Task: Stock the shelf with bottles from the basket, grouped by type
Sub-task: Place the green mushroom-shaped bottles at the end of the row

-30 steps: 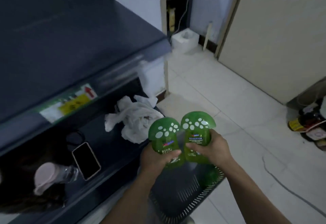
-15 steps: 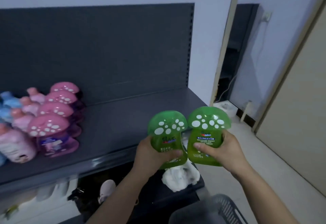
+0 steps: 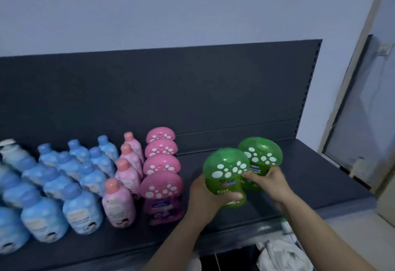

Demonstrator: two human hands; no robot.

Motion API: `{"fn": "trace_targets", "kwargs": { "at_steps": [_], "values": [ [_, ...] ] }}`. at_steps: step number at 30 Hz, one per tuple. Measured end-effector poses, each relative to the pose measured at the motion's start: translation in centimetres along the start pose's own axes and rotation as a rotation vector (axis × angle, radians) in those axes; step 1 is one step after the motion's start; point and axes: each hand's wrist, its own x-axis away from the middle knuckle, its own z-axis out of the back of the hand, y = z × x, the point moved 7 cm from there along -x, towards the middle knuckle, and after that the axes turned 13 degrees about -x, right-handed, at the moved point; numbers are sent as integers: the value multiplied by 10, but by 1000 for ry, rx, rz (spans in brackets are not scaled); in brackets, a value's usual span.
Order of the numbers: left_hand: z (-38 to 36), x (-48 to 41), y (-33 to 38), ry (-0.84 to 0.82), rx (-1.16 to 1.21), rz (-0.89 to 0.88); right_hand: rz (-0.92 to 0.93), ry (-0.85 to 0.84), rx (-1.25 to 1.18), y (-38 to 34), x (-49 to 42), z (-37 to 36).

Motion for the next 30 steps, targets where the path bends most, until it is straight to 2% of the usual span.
{"fn": "trace_targets", "kwargs": {
  "at_steps": [9, 21, 25, 30],
  "values": [
    [-10, -21, -48, -89, -13, 62, -157, -73, 172, 46, -41, -43],
    [-13, -25, -66, -159, -10, 100, -239, -153, 93, 71, -53, -49],
    [-11, -21, -67, -51, 8, 108, -225, -198, 103, 70, -51, -50],
    [-4, -4, -63, 199, -56, 113, -218, -293, 219, 75, -51, -39]
  ]
}}
